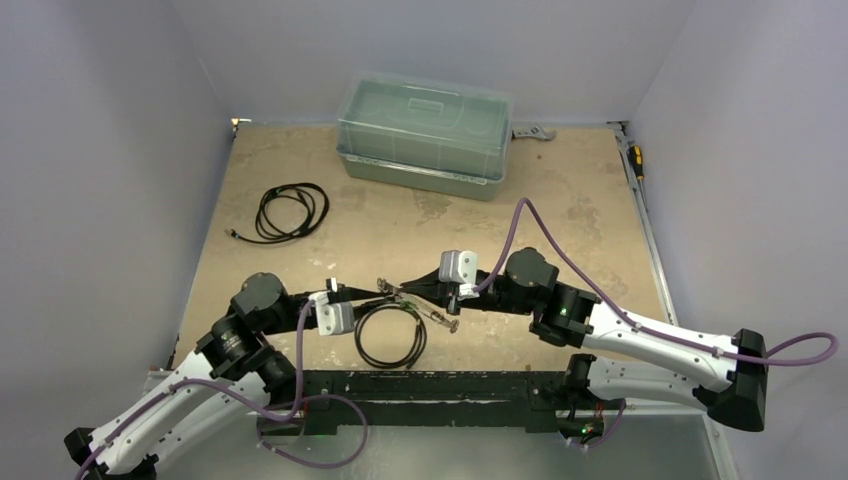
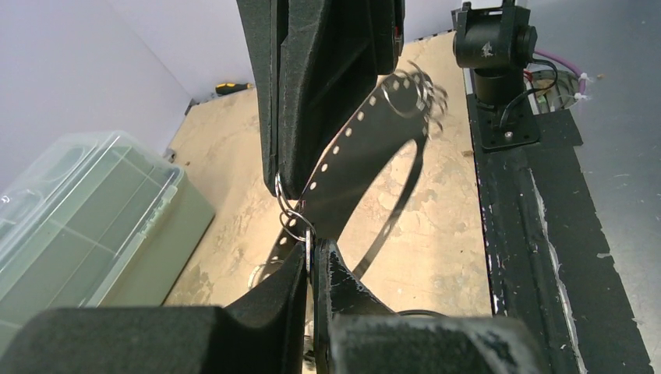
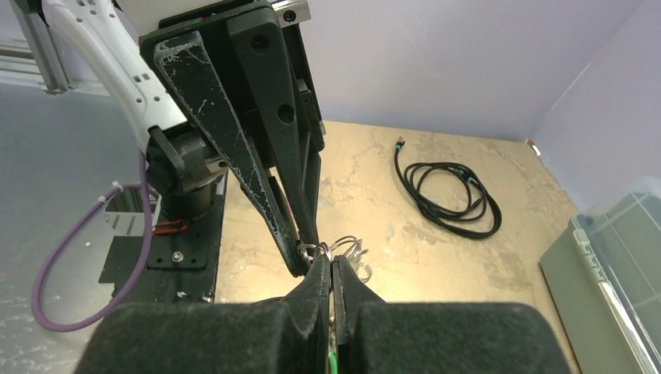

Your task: Put the keys on the keyring

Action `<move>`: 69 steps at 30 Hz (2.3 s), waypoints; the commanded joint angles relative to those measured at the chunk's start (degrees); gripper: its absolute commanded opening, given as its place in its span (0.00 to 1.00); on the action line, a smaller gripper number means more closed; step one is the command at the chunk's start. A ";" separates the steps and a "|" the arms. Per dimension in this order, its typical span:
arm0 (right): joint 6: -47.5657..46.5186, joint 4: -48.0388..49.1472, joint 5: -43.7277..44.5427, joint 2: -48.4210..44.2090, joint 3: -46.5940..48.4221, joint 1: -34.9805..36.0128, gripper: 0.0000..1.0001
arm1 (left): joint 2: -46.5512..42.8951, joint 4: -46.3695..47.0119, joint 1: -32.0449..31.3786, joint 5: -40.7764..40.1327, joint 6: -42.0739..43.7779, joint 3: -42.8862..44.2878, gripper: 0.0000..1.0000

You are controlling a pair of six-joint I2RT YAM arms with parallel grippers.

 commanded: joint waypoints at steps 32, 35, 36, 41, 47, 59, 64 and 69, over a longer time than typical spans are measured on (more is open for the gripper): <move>0.62 4.61 1.97 -2.73 -0.16 -0.07 0.00 | -1.08 -2.48 -0.05 -0.77 1.34 4.27 0.43; 0.51 4.53 1.13 -2.73 -0.23 -0.06 0.00 | -1.97 -4.44 -0.10 -1.12 0.75 6.46 0.43; 0.44 4.63 0.92 -2.73 -0.25 0.00 0.00 | -1.92 -4.82 -0.11 -1.16 0.37 7.24 0.42; 0.42 4.68 0.21 -2.70 -0.26 -0.07 0.00 | -0.89 -3.27 -0.07 -0.39 -2.80 8.58 0.37; 0.25 4.81 -0.26 -3.32 -0.60 -0.07 0.00 | 3.19 -0.10 -0.05 -0.45 -5.73 7.92 0.34; -0.01 4.90 -1.21 -4.22 -1.05 -0.06 0.00 | 7.36 5.14 -0.07 0.01 -8.48 7.20 0.28; -0.10 4.90 -1.74 -4.04 -0.95 -0.06 0.00 | 8.17 6.06 -0.05 0.56 -9.16 6.60 0.24; -0.10 5.01 -1.56 -4.91 -1.24 -0.07 0.00 | 9.28 6.54 -0.12 0.93 -9.55 5.74 0.22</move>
